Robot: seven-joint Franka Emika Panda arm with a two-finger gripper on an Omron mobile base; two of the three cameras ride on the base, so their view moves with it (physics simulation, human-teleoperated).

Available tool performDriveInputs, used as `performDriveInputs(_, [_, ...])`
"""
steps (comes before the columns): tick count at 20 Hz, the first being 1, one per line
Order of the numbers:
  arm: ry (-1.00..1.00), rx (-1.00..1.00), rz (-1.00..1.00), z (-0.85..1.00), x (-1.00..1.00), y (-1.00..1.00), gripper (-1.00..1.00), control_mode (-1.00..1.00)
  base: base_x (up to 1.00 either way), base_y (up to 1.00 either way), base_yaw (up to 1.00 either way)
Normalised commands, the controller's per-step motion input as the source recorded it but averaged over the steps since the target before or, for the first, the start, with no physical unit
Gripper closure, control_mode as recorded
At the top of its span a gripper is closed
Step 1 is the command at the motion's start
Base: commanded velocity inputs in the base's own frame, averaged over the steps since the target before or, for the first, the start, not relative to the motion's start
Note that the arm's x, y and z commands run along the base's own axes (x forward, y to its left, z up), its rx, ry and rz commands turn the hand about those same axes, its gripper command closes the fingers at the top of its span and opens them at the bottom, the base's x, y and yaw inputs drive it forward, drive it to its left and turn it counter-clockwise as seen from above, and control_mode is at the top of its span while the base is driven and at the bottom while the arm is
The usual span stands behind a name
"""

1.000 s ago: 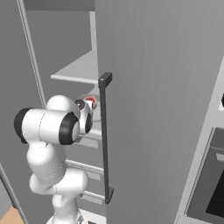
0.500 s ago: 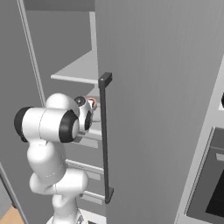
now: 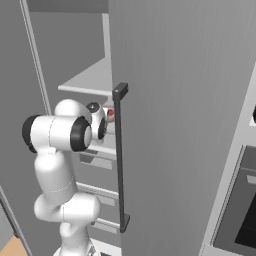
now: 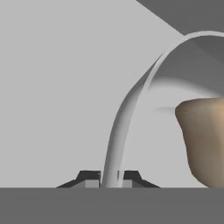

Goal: Take the meat container that has the steak and place it on the second highest rack of the freezer. Then take the vegetable container that has the squash and corn and place it on the highest rack of the freezer.

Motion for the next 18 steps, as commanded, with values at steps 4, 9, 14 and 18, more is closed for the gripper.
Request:
performDriveInputs(4, [0.0, 0.0, 0.0, -0.04, 0.11, -0.02, 1.0, -1.0, 0.0, 0.0, 0.0])
performDriveInputs(9, [-0.01, 0.0, 0.0, -0.09, 0.0, -0.09, 1.0, -1.0, 0.0, 0.0, 0.0])
performDriveInputs(14, [-0.01, 0.0, 0.0, -0.05, 0.0, -0.03, 1.0, -1.0, 0.0, 0.0, 0.0])
performDriveInputs(18, [0.0, 0.0, 0.0, 0.0, 0.0, 0.0, 1.0, -1.0, 0.0, 0.0, 0.0])
